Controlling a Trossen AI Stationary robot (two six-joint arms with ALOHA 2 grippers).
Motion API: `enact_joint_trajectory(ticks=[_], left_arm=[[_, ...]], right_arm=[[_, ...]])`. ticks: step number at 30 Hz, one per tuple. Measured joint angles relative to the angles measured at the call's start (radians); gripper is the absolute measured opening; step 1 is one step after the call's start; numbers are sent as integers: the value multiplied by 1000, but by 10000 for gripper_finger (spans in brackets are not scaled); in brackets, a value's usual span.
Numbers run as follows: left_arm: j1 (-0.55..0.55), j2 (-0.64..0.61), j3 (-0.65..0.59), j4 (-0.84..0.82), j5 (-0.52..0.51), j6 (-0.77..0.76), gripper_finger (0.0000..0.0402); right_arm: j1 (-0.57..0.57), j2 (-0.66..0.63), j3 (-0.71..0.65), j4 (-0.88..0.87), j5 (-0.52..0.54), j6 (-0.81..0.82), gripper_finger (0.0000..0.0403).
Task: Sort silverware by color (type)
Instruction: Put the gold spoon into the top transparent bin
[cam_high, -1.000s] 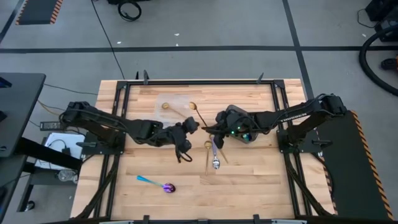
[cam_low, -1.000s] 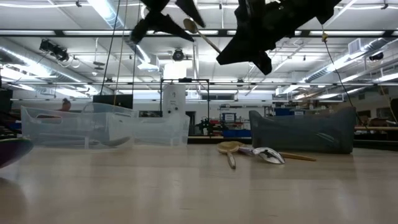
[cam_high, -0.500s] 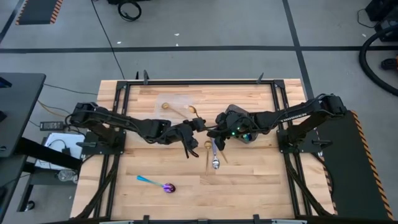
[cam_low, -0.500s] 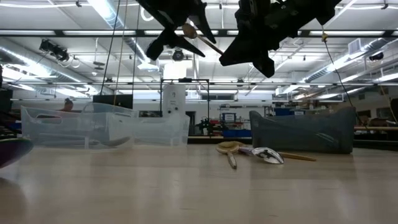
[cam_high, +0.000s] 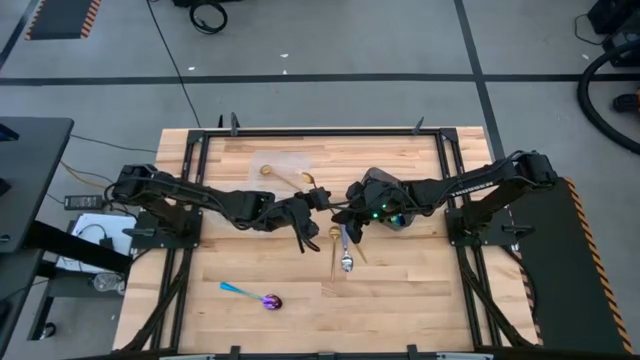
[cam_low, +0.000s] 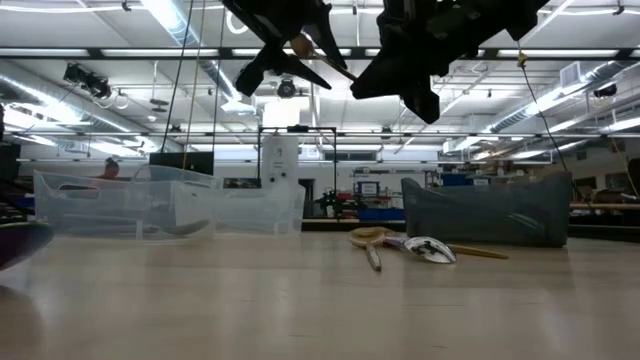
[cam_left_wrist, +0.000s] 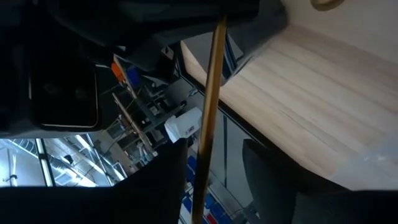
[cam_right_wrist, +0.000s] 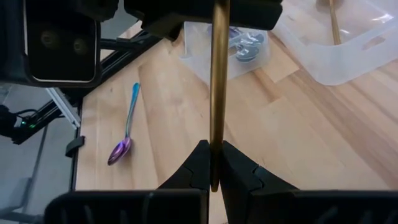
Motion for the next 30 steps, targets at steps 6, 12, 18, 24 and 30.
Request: enact_joint_trajectory(ticks=[6,12,18,24,30], left_arm=[[0,0,0,0,0,-3,99],[0,-1,0,-2,-3,-3,20],[12,-1,0,-48,44,-106,19],[19,-1,0,-130,51,-222,19],[22,-14,1,-189,50,-267,19]], right_arm=[[0,0,0,0,-20,12,25],[0,1,0,1,-12,17,30],[0,1,0,27,7,4,74],[0,1,0,61,-1,-45,133],[-27,-15,0,70,-3,-96,181]])
